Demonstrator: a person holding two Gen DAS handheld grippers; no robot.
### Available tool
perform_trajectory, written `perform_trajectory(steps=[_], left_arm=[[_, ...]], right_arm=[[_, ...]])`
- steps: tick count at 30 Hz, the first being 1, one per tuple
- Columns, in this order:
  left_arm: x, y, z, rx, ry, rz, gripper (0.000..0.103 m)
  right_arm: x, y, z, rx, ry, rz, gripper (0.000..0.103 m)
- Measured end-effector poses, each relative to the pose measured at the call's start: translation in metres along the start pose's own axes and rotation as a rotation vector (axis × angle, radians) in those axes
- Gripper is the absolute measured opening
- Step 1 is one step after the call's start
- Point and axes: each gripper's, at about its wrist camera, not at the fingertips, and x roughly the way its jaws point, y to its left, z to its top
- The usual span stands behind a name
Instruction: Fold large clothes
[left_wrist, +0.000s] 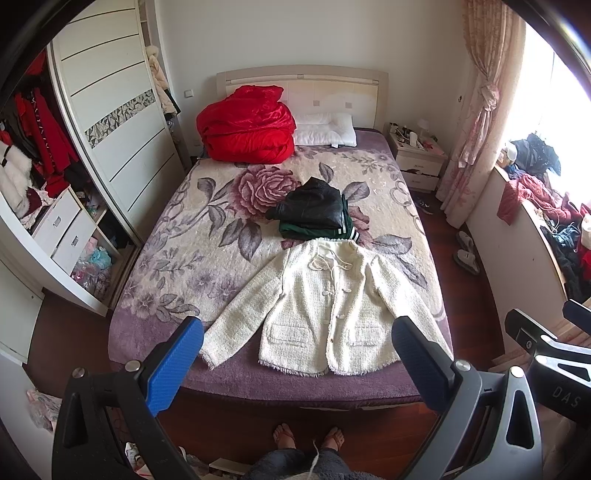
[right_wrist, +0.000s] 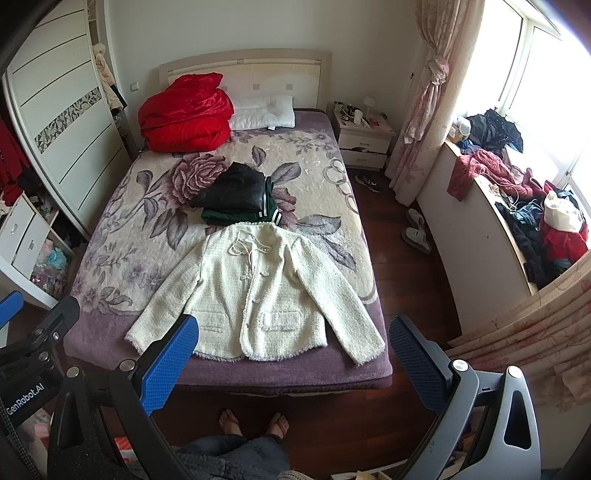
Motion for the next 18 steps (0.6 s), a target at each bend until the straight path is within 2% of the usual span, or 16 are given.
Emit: perform_trajectory(steps=[18], left_arm=[[-0.0011, -0.0020, -0.0015, -0.011, -0.008, -0.001, 0.103]], right_arm=[[-0.0053, 0.0042, -0.0017, -0.013, 0.001, 0.011, 0.103]])
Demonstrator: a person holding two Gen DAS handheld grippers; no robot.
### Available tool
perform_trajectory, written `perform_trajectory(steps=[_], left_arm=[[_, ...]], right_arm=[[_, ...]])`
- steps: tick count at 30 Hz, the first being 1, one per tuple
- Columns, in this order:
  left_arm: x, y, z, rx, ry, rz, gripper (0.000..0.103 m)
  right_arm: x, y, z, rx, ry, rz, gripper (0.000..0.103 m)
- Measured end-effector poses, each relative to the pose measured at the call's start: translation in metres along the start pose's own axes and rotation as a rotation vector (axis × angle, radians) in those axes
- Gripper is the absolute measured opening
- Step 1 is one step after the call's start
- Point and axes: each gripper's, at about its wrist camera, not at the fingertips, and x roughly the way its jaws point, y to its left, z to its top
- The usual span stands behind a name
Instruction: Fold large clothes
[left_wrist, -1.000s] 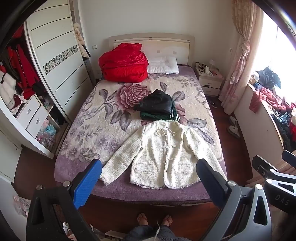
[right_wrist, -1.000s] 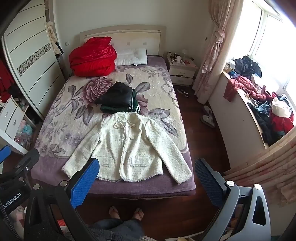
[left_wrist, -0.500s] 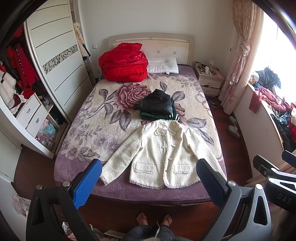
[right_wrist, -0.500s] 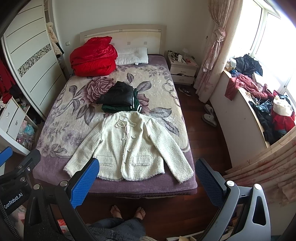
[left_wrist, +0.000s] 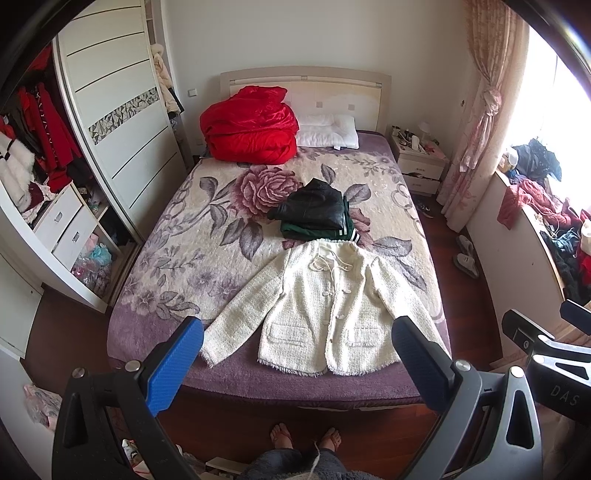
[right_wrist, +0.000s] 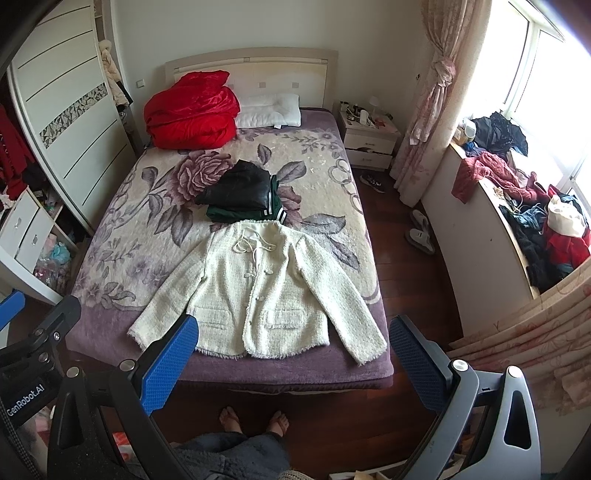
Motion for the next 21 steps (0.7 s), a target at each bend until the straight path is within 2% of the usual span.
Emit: perform_trajectory(steps=[21], left_arm=[[-0.007, 0.007, 0.001, 0.001, -0.004, -0.005, 0.103]], right_arm=[[-0.012, -0.001, 0.008, -0.008, -0.008, 0.003, 0.103]])
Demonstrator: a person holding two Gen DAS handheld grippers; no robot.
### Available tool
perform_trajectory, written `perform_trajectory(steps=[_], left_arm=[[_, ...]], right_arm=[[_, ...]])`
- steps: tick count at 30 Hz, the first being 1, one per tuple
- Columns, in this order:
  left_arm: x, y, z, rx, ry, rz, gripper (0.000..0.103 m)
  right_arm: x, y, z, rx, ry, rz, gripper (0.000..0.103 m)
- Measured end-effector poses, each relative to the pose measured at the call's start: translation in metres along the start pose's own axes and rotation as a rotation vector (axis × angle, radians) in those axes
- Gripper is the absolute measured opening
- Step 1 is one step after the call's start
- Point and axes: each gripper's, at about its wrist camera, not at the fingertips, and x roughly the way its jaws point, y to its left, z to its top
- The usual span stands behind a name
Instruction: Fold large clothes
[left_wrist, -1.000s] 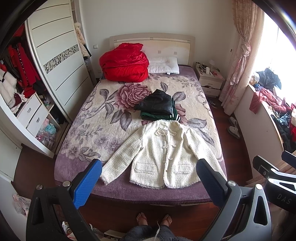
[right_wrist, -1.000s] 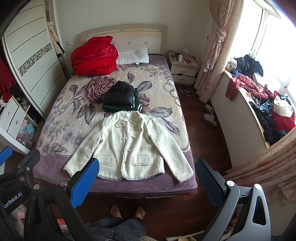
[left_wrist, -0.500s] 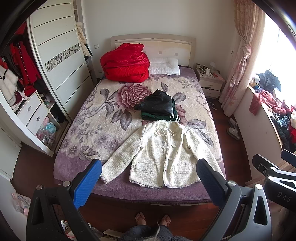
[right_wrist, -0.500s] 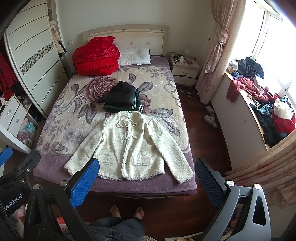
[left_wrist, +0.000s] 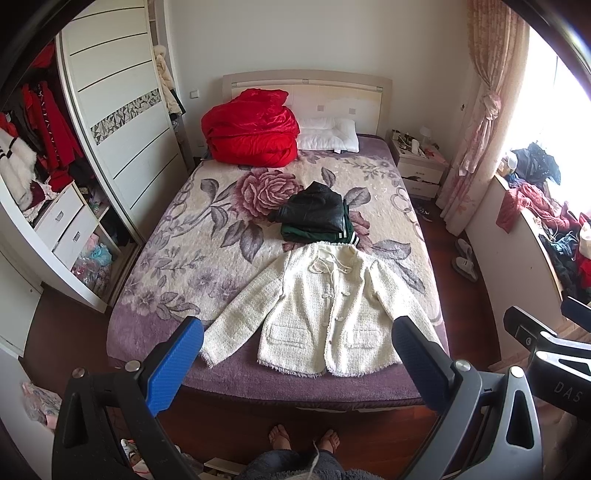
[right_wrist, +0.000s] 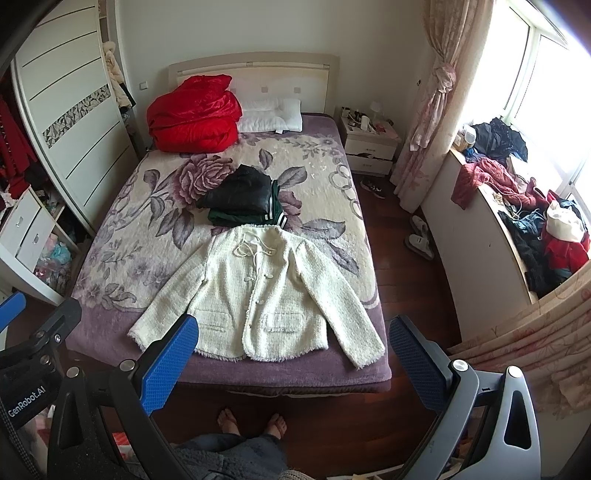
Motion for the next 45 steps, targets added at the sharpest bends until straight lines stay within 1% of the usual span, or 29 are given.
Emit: perform_trajectory(steps=[4, 15, 25, 28, 31, 33, 36, 37, 39, 41, 42, 43, 45], left_arm=[[0.001, 0.002, 0.000, -0.001, -0.002, -0.001, 0.103], [-0.002, -0.001, 0.005, -0.005, -0.006, 0.000, 0.103], [-0.003, 0.000, 0.003, -0.002, -0.008, 0.000, 0.103], [0.002, 0.000, 0.012, 0.001, -0.002, 0.001, 0.103], [0.018, 0.003, 0.026, 0.007, 0.005, 0.004, 0.103], [0.035, 0.004, 0.031, 0.018, -0.014, 0.030, 0.103], [0.066, 0.003, 0.038, 0.069, -0.054, 0.067, 0.103], [0.080, 0.003, 0.038, 0.088, -0.063, 0.080, 0.103], [0.115, -0.002, 0.041, 0.124, -0.059, 0.095, 0.103], [0.148, -0.004, 0.033, 0.156, -0.030, 0.135, 0.103], [0.170, -0.006, 0.030, 0.174, -0.004, 0.146, 0.103], [0.187, -0.009, 0.029, 0.179, 0.014, 0.158, 0.103], [0.221, -0.013, 0.023, 0.166, 0.039, 0.167, 0.103]], right_arm=[[-0.003, 0.000, 0.004, 0.000, -0.002, 0.001, 0.103], [-0.002, 0.002, -0.001, -0.001, -0.003, 0.000, 0.103], [-0.006, 0.002, 0.002, -0.005, 0.000, -0.001, 0.103], [-0.004, 0.003, 0.008, 0.001, 0.006, 0.001, 0.103], [0.004, 0.005, 0.017, 0.025, 0.017, 0.004, 0.103], [0.017, 0.003, 0.020, 0.060, 0.022, 0.013, 0.103], [0.052, -0.010, 0.021, 0.142, 0.032, 0.032, 0.103], [0.068, -0.018, 0.019, 0.177, 0.043, 0.025, 0.103], [0.104, -0.037, 0.011, 0.270, 0.058, 0.033, 0.103], [0.143, -0.064, -0.003, 0.382, 0.069, 0.056, 0.081], [0.165, -0.079, -0.010, 0.437, 0.101, 0.055, 0.061], [0.188, -0.094, -0.019, 0.483, 0.137, 0.051, 0.053], [0.242, -0.129, -0.040, 0.607, 0.226, 0.042, 0.053]])
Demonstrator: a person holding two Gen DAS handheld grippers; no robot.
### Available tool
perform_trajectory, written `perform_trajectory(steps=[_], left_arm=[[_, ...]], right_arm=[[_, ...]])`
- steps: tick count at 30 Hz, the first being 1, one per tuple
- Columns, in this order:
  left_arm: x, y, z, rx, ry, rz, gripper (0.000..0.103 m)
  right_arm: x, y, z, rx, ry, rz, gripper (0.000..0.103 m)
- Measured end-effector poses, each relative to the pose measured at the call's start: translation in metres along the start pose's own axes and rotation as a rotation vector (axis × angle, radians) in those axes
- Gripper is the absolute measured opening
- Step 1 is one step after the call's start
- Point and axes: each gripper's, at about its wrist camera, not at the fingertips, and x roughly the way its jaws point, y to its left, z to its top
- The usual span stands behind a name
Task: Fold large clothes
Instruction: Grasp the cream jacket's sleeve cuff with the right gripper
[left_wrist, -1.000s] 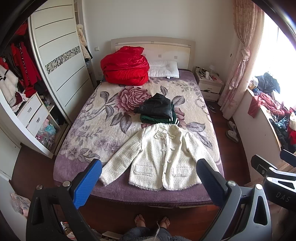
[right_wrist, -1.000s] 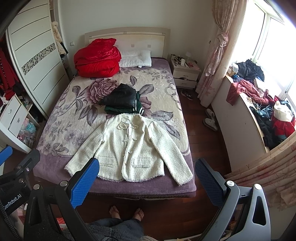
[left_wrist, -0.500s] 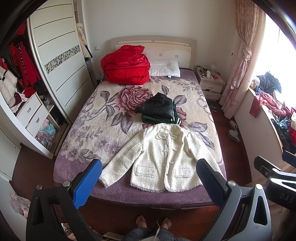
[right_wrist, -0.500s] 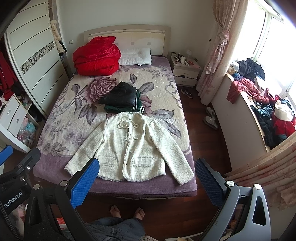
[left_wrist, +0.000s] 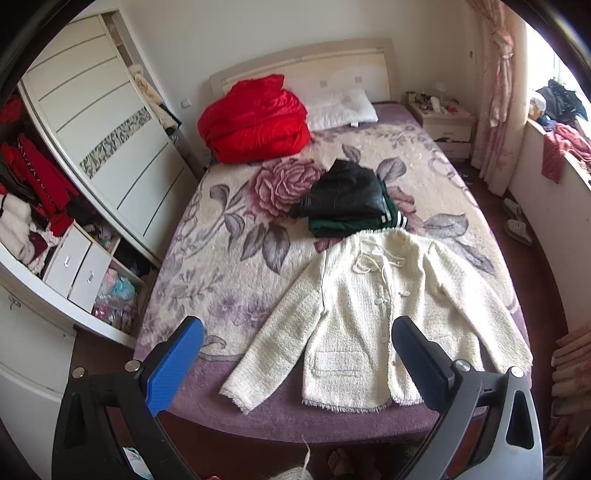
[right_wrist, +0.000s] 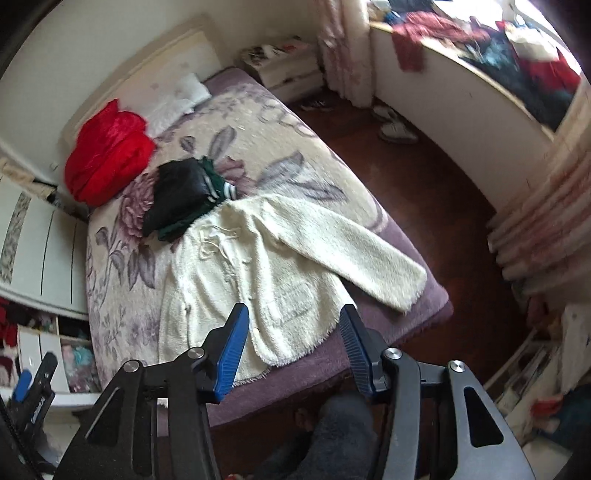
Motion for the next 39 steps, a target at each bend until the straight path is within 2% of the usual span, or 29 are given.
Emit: perform_trajectory(steps=[2, 4, 7, 9, 13, 16, 18, 20, 21, 22, 23, 24, 26, 28, 29, 30, 31, 32, 34, 35, 36, 37, 39], left_arm=[[0.032, -0.014, -0.006, 0.001, 0.020, 0.017, 0.103], [0.066, -0.034, -0.013, 0.025, 0.035, 0.044, 0.103], [0.128, -0.067, -0.029, 0.055, 0.071, 0.073, 0.103], [0.178, -0.087, -0.043, 0.065, 0.129, 0.087, 0.103], [0.260, -0.125, -0.077, 0.103, 0.225, 0.122, 0.103], [0.308, -0.151, -0.095, 0.124, 0.297, 0.110, 0.103], [0.334, -0.164, -0.103, 0.121, 0.334, 0.088, 0.103], [0.356, -0.177, -0.106, 0.129, 0.357, 0.088, 0.103], [0.366, -0.183, -0.106, 0.130, 0.360, 0.081, 0.103], [0.373, -0.188, -0.106, 0.131, 0.360, 0.077, 0.103], [0.379, -0.191, -0.107, 0.140, 0.365, 0.078, 0.103], [0.382, -0.194, -0.108, 0.147, 0.371, 0.077, 0.103], [0.386, -0.197, -0.106, 0.153, 0.374, 0.067, 0.103], [0.389, -0.201, -0.104, 0.161, 0.371, 0.049, 0.103], [0.392, -0.204, -0.103, 0.171, 0.369, 0.044, 0.103], [0.394, -0.206, -0.103, 0.183, 0.371, 0.044, 0.103], [0.397, -0.208, -0.104, 0.193, 0.375, 0.043, 0.103], [0.398, -0.209, -0.104, 0.195, 0.377, 0.040, 0.103], [0.397, -0.210, -0.102, 0.194, 0.374, 0.030, 0.103], [0.396, -0.209, -0.101, 0.196, 0.369, 0.028, 0.103], [0.395, -0.209, -0.100, 0.195, 0.362, 0.026, 0.103], [0.395, -0.207, -0.098, 0.192, 0.357, 0.023, 0.103], [0.398, -0.201, -0.093, 0.184, 0.339, 0.030, 0.103]], right_arm=[[0.053, -0.041, 0.010, 0.109, 0.039, -0.017, 0.055], [0.114, -0.081, 0.014, 0.182, 0.071, -0.066, 0.067], [0.230, -0.135, 0.008, 0.296, 0.188, -0.038, 0.068], [0.304, -0.169, -0.001, 0.385, 0.267, -0.019, 0.067], [0.398, -0.230, -0.042, 0.603, 0.263, -0.055, 0.067], [0.449, -0.266, -0.075, 0.804, 0.250, -0.006, 0.067], [0.469, -0.285, -0.089, 0.920, 0.174, 0.043, 0.067], [0.481, -0.294, -0.094, 0.978, 0.105, 0.036, 0.067], [0.480, -0.292, -0.094, 0.993, 0.071, 0.015, 0.061], [0.477, -0.289, -0.094, 0.994, 0.038, -0.016, 0.037], [0.469, -0.284, -0.091, 0.987, -0.002, -0.034, 0.019], [0.460, -0.281, -0.088, 0.975, -0.041, -0.037, 0.010], [0.435, -0.276, -0.080, 0.941, -0.149, -0.043, 0.010], [0.427, -0.272, -0.066, 0.902, -0.192, 0.020, 0.011], [0.438, -0.276, -0.065, 0.899, -0.159, 0.072, 0.011], [0.448, -0.278, -0.065, 0.921, -0.121, 0.114, 0.018], [0.464, -0.283, -0.070, 0.963, -0.079, 0.169, 0.032], [0.481, -0.290, -0.079, 1.013, -0.050, 0.221, 0.039], [0.501, -0.301, -0.090, 1.168, -0.067, 0.365, 0.043], [0.506, -0.310, -0.093, 1.231, -0.102, 0.391, 0.043], [0.509, -0.311, -0.096, 1.269, -0.138, 0.389, 0.036], [0.509, -0.305, -0.094, 1.272, -0.153, 0.354, 0.014], [0.502, -0.283, -0.074, 1.164, -0.169, 0.267, 0.009]])
